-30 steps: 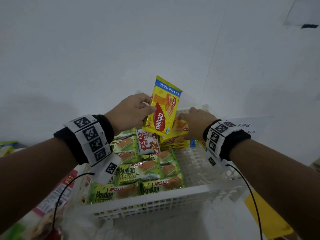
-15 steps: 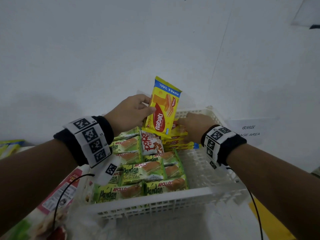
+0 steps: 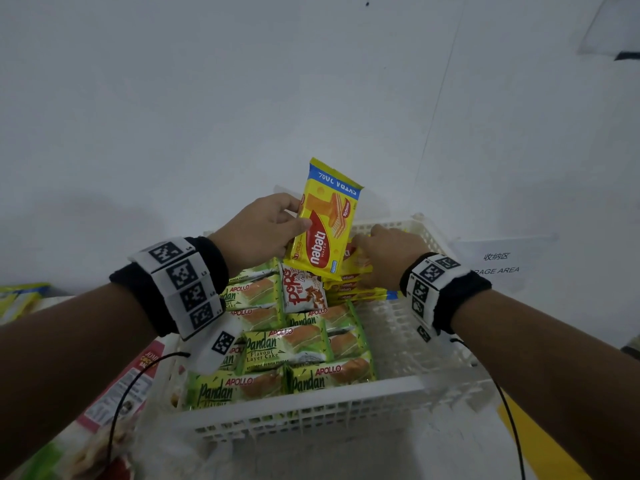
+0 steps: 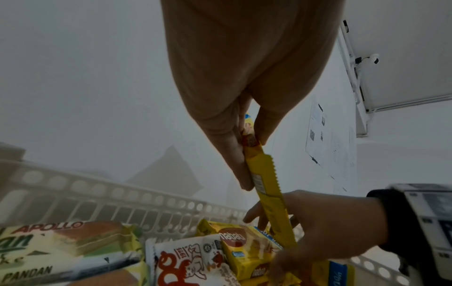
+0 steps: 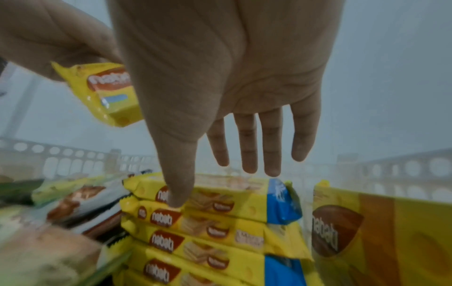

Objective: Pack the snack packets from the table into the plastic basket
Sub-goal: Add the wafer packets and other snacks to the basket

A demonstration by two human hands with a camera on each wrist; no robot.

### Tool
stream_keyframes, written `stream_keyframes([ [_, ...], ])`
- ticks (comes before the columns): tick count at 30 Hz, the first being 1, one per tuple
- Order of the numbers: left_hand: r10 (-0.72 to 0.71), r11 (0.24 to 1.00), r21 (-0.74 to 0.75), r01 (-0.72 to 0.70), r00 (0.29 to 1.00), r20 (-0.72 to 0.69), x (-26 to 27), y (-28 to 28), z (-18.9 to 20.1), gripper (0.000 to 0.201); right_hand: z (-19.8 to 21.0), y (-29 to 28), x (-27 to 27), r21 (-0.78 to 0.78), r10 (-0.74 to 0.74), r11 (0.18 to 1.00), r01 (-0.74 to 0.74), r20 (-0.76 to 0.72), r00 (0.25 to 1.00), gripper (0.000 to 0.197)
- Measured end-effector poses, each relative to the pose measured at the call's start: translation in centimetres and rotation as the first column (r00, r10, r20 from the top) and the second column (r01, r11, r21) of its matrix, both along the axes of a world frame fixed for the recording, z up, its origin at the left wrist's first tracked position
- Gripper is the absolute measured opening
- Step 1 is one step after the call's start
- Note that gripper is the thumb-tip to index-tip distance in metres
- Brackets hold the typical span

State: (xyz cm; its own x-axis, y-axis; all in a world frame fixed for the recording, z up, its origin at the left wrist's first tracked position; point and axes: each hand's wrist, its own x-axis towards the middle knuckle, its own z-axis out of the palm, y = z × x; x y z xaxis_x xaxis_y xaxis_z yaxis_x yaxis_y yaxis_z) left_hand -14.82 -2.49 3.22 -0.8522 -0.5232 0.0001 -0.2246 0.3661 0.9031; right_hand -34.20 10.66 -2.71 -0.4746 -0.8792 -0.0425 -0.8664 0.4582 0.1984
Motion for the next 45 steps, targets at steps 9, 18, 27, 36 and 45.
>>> stream_keyframes([
  [9,-0.018,0.999,0.036,0.019,1.0,-0.018,-0.5,0.5,0.2,0.027,3.5,0.7,0.2,-0.521,0.017,0.845,0.117,0.244,0.97,0.049],
  [18,-0.097,0.982,-0.162,0.099,0.995,0.019,-0.2,1.9,1.1,0.019,5.5,2.9,1.1,-0.758,0.266,0.612,-0.225,-0.071,0.961,0.065],
  [27,-0.068,0.943,-0.324,0.077,0.997,0.038,0.8,2.8,1.0,0.023,5.6,4.1,1.7,-0.603,0.303,0.789,-0.121,0.21,0.93,0.044],
  [36,0.001,0.981,-0.191,-0.033,0.987,-0.161,2.3,2.4,2.6,0.045,6.1,5.1,1.4,-0.668,0.338,0.744,-0.023,0.346,0.875,0.048],
  [45,-0.064,0.94,-0.34,-0.006,0.979,-0.193,1.9,2.9,3.1,0.054,6.7,4.5,3.9,-0.629,0.441,0.739,-0.24,0.183,0.879,0.026],
])
